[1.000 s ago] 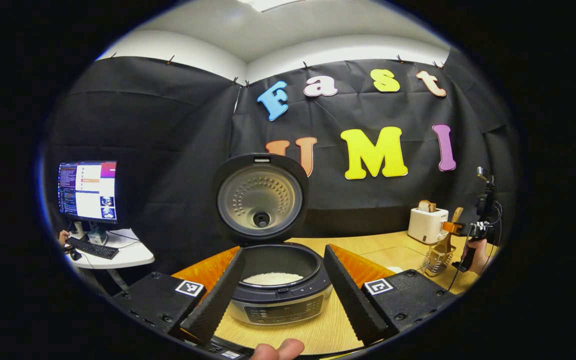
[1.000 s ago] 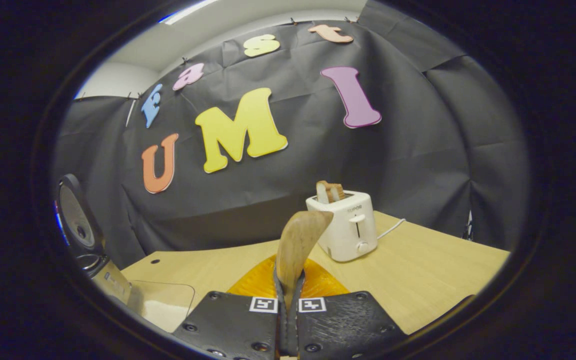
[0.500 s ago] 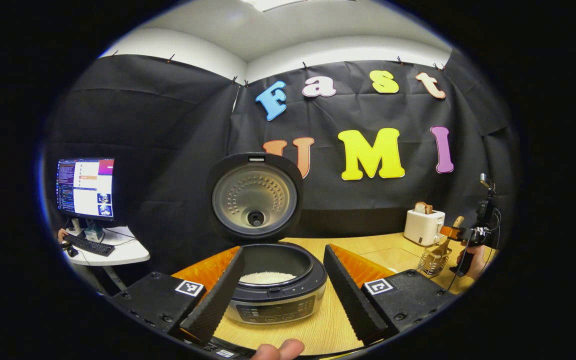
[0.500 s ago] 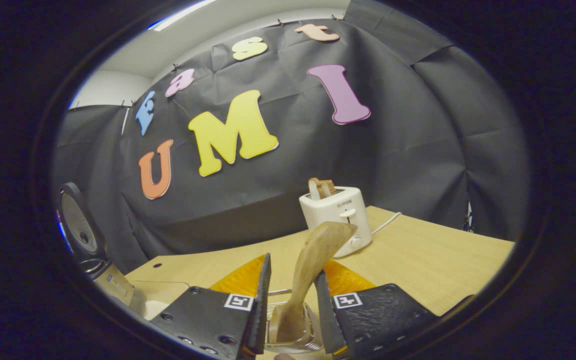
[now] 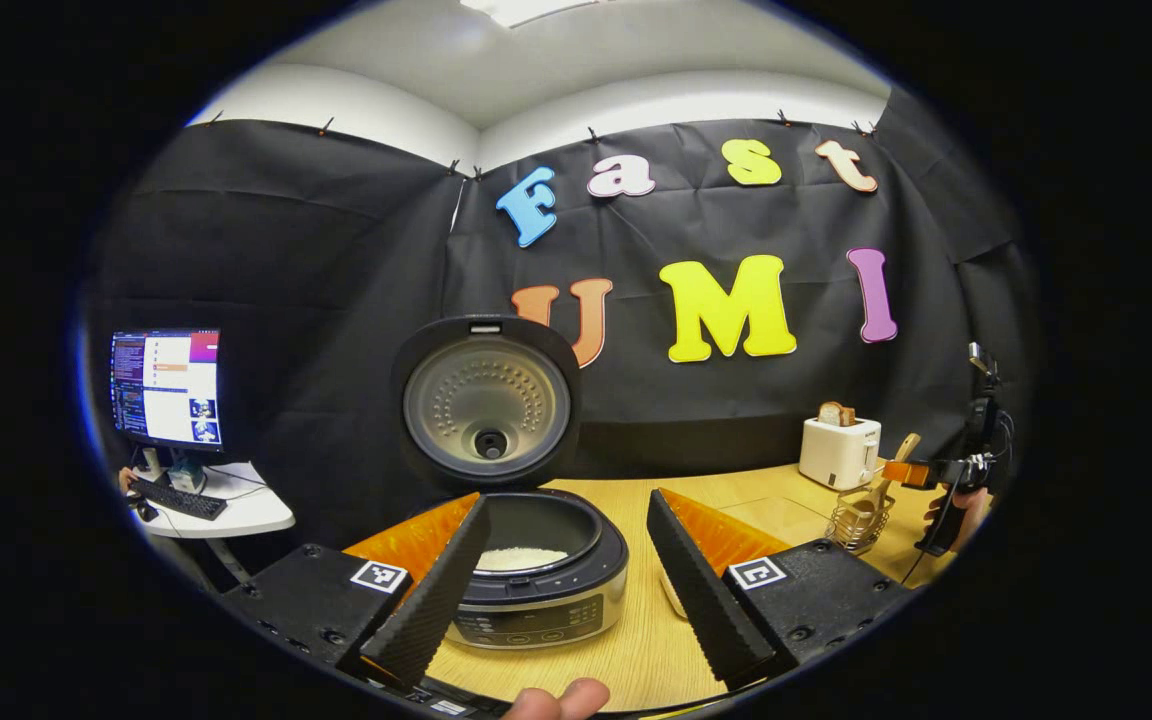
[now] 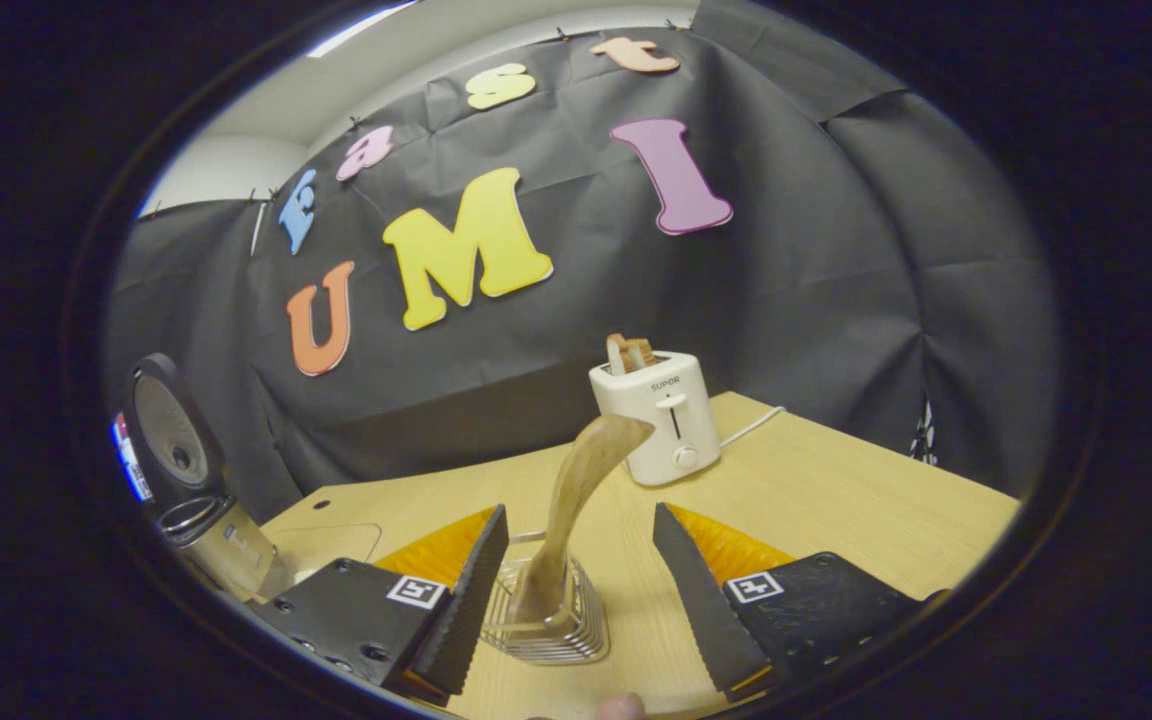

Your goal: Close the left gripper, press the button to open the rice cooker; take a wooden spoon from the chopstick holder with the right hand, scoop a spoonful of rice and pour it into the rice cooker, then put the wooden spoon back into the chopstick holder.

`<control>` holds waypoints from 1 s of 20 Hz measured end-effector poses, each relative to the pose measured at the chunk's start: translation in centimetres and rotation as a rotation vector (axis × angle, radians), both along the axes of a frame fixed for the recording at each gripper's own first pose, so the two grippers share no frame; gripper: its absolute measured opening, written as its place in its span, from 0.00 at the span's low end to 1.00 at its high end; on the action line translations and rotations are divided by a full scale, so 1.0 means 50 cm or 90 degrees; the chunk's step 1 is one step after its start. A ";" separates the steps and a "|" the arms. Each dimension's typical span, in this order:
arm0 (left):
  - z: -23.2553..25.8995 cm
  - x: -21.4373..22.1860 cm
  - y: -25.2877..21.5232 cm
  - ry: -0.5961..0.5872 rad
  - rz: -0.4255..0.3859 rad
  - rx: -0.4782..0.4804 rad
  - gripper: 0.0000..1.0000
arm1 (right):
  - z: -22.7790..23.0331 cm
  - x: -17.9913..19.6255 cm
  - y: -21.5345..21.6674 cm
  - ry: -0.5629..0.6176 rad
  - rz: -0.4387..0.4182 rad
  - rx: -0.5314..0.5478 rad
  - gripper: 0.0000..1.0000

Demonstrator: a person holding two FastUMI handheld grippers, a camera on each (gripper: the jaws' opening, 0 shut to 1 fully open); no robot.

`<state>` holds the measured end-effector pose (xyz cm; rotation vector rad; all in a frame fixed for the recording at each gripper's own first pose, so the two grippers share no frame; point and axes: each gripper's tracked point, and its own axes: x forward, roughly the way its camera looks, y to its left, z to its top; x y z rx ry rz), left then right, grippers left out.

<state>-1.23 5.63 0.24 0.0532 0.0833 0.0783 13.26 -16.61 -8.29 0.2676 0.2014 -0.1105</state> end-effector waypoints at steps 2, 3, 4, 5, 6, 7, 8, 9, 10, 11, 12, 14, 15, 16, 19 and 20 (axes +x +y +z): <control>0.013 0.002 -0.009 -0.001 0.001 -0.006 1.00 | 0.013 -0.032 0.006 -0.002 0.011 -0.021 0.86; 0.014 0.001 -0.015 0.001 0.000 -0.013 1.00 | 0.023 -0.048 0.010 -0.006 0.015 -0.033 0.86; 0.026 0.003 -0.020 0.001 -0.003 -0.014 1.00 | 0.035 -0.063 0.014 -0.015 0.021 -0.044 0.80; 0.041 0.005 -0.019 -0.002 0.001 -0.009 1.00 | 0.050 -0.080 0.021 -0.024 0.028 -0.055 0.87; 0.058 0.008 -0.010 -0.007 0.013 0.001 1.00 | 0.064 -0.097 0.028 -0.036 0.036 -0.066 0.88; 0.075 0.009 0.001 -0.014 0.025 0.008 1.00 | 0.080 -0.113 0.034 -0.050 0.041 -0.079 0.85; 0.092 0.013 0.008 -0.021 0.035 0.009 1.00 | 0.094 -0.127 0.038 -0.064 0.047 -0.090 0.85; 0.108 0.017 0.016 -0.027 0.050 0.006 1.00 | 0.107 -0.141 0.047 -0.074 0.058 -0.098 0.93; 0.125 0.022 0.023 -0.034 0.057 0.004 1.00 | 0.112 -0.156 0.063 -0.078 0.078 -0.105 0.89; 0.140 0.031 0.020 -0.036 0.054 0.001 1.00 | 0.118 -0.169 0.078 -0.084 0.097 -0.110 0.95; 0.154 0.039 0.018 -0.037 0.052 -0.001 1.00 | 0.125 -0.180 0.084 -0.089 0.110 -0.118 0.95; 0.185 0.055 0.028 -0.041 0.059 0.010 1.00 | 0.134 -0.197 0.090 -0.102 0.125 -0.133 0.95; 0.202 0.065 0.031 -0.042 0.059 0.016 1.00 | 0.138 -0.204 0.091 -0.108 0.130 -0.137 0.95; 0.219 0.079 0.029 -0.042 0.056 0.023 1.00 | 0.142 -0.211 0.096 -0.116 0.137 -0.140 0.95; 0.293 0.131 0.030 -0.053 0.046 0.054 0.99 | 0.127 -0.219 0.098 -0.111 0.155 -0.142 0.95; 0.318 0.149 0.028 -0.059 0.041 0.053 0.99 | 0.119 -0.218 0.098 -0.103 0.162 -0.137 0.95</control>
